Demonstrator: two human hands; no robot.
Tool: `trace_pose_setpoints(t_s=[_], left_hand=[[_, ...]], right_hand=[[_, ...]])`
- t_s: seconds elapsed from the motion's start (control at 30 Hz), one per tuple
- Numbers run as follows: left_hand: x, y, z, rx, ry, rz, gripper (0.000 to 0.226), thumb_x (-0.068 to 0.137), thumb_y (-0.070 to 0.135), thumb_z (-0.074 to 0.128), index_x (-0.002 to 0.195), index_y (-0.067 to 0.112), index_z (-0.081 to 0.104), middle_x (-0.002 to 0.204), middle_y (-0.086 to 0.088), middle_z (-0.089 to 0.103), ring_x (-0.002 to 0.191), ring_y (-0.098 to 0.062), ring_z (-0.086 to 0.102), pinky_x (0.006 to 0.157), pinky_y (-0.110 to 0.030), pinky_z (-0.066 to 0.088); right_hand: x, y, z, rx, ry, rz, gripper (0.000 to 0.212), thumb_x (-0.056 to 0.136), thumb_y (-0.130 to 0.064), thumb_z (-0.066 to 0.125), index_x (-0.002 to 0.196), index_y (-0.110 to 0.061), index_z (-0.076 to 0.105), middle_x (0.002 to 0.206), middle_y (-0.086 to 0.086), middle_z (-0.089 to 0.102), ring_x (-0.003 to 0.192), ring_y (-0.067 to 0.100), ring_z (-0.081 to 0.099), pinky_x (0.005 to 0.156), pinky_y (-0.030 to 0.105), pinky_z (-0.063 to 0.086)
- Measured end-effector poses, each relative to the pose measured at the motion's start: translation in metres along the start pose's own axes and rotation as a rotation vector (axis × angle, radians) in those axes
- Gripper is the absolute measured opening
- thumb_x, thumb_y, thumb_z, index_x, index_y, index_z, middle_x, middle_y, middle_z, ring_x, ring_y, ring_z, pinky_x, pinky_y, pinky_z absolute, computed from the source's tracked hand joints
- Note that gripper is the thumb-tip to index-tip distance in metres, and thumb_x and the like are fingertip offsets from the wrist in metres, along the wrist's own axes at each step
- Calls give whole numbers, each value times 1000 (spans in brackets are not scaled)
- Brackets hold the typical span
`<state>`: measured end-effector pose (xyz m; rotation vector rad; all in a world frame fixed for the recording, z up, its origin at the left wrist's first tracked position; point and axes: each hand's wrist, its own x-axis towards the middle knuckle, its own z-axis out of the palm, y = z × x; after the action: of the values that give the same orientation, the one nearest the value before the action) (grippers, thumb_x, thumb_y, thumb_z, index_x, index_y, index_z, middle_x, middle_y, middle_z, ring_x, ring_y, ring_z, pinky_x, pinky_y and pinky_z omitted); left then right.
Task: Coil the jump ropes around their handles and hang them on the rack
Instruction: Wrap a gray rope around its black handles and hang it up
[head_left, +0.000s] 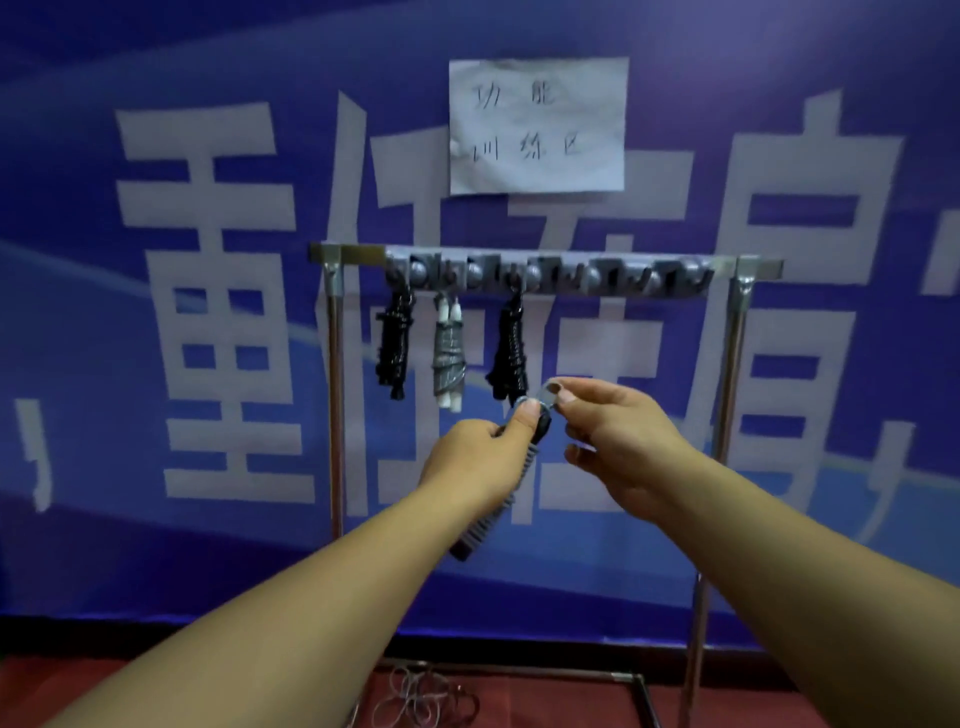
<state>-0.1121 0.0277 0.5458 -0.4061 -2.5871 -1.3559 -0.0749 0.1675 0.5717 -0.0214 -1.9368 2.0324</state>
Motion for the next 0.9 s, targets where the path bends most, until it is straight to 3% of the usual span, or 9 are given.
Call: trace_pose_setpoints(t_s=[0.03, 0.1, 0.2, 0.33, 0.43, 0.63, 0.77, 0.9], left_hand=[[8, 7, -2, -24, -23, -16, 66, 89, 79, 36, 61, 19, 37, 61, -4, 49, 60, -30, 52, 59, -39, 41], [27, 21, -7, -93, -59, -54, 70, 87, 81, 39, 67, 16, 54, 74, -7, 70, 75, -31, 70, 77, -44, 58], [57, 39, -13, -147, -87, -88, 72, 88, 79, 41, 85, 13, 70, 78, -7, 76, 79, -28, 73, 88, -46, 59], [93, 57, -11, -144, -111, -116, 78, 87, 80, 38, 103, 10, 68, 86, -9, 76, 82, -28, 72, 88, -46, 58], [113, 71, -7, -202, -101, -94, 81, 81, 84, 39, 101, 11, 67, 91, -12, 75, 84, -33, 72, 87, -51, 58], [143, 97, 2, -289, -79, -77, 109, 50, 96, 33, 112, 13, 66, 95, -11, 75, 85, -35, 72, 84, -50, 58], [155, 107, 6, -349, -76, -92, 80, 79, 83, 42, 107, 12, 65, 83, -11, 76, 82, -33, 73, 85, -49, 59], [166, 99, 17, -394, -117, -201, 84, 76, 81, 46, 116, 10, 61, 94, -16, 74, 83, -35, 72, 85, -49, 59]], right_hand=[[8, -7, -1, -13, 15, -11, 14, 99, -15, 62, 109, -15, 72, 97, 1, 65, 80, 14, 53, 67, 30, 46], [27, -22, -3, -32, 53, -27, 17, 97, -16, 65, 112, -13, 71, 103, 4, 67, 82, 15, 55, 66, 31, 47], [54, -39, -4, -29, 111, -78, 12, 95, -14, 68, 107, -15, 70, 100, 4, 68, 81, 16, 56, 66, 32, 46], [83, -54, -8, -61, 156, -140, 12, 95, -15, 68, 107, -15, 71, 94, 1, 68, 78, 12, 56, 65, 30, 45], [99, -67, -12, -56, 181, -200, 12, 97, -15, 64, 106, -15, 72, 92, 1, 69, 72, 13, 53, 62, 30, 46], [129, -86, -20, -94, 230, -289, 15, 99, -12, 60, 105, -17, 73, 89, -2, 69, 73, 8, 57, 63, 23, 44], [146, -91, -24, -96, 263, -291, 15, 98, -12, 60, 102, -18, 74, 92, -2, 72, 80, 9, 62, 61, 21, 44], [158, -81, -24, -140, 242, -217, 14, 97, -11, 62, 103, -18, 72, 89, 0, 69, 72, 11, 56, 60, 24, 45]])
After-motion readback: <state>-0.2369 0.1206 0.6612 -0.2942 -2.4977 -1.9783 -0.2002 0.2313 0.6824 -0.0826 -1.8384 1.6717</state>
